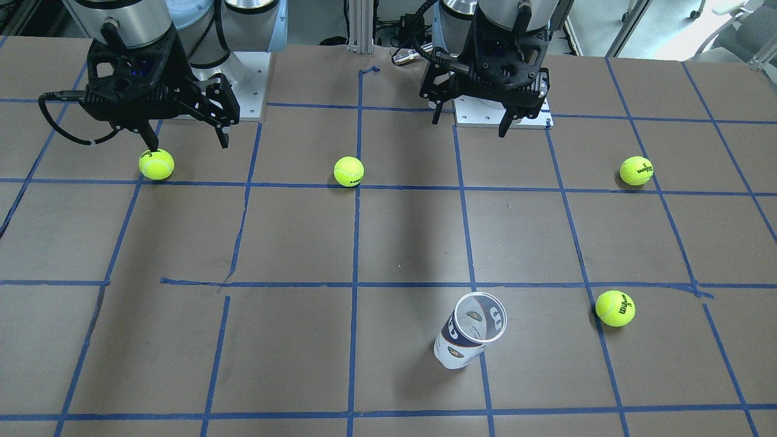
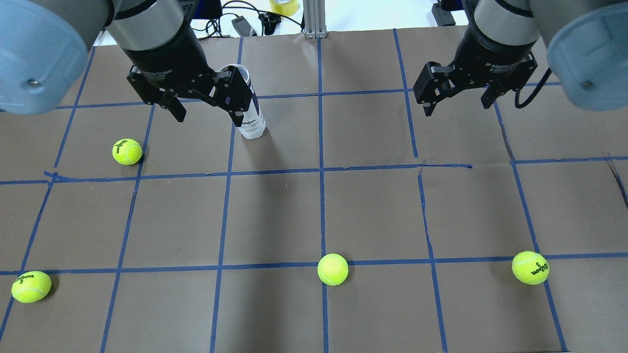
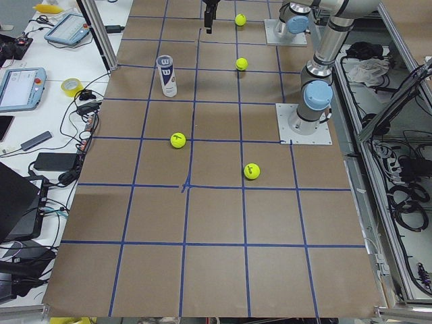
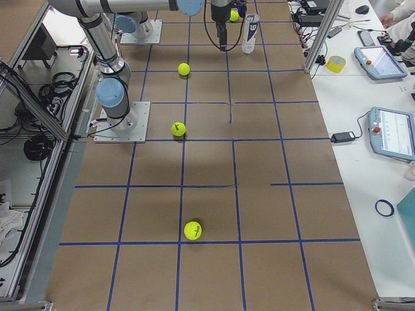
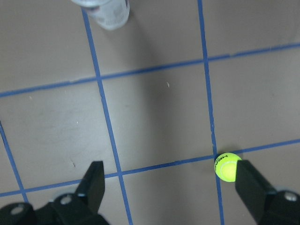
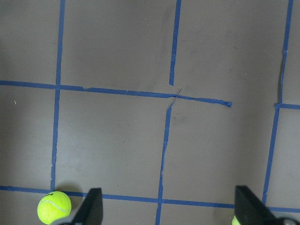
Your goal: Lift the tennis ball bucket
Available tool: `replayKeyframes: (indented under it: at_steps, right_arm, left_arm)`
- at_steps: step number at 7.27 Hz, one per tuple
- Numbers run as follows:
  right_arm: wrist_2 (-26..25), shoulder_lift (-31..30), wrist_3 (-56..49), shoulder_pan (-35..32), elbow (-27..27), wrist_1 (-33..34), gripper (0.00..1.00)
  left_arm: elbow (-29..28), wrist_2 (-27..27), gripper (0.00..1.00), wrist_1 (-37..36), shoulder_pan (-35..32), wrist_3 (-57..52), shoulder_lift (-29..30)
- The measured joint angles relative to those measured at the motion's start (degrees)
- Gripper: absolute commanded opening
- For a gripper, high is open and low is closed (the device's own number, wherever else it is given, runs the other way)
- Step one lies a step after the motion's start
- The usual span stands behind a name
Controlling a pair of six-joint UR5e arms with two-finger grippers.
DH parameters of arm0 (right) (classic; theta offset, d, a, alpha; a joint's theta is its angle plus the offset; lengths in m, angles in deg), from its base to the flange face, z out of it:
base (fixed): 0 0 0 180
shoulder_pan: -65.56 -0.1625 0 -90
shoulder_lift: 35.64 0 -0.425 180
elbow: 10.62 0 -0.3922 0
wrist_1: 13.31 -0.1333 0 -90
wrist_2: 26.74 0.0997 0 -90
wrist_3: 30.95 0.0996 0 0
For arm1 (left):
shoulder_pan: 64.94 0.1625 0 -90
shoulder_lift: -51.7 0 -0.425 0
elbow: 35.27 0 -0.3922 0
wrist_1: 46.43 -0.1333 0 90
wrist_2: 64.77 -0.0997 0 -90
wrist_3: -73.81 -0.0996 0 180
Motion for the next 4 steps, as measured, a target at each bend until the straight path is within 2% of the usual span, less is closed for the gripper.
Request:
replayKeyframes:
  at_steps: [4]
  right_arm:
    - [0.0, 0.07, 0.12, 0.0, 0.0, -0.01, 1.0]
  left_arm:
    - [0.81, -0.83, 1.0, -4.08, 5.48, -4.84, -0.97]
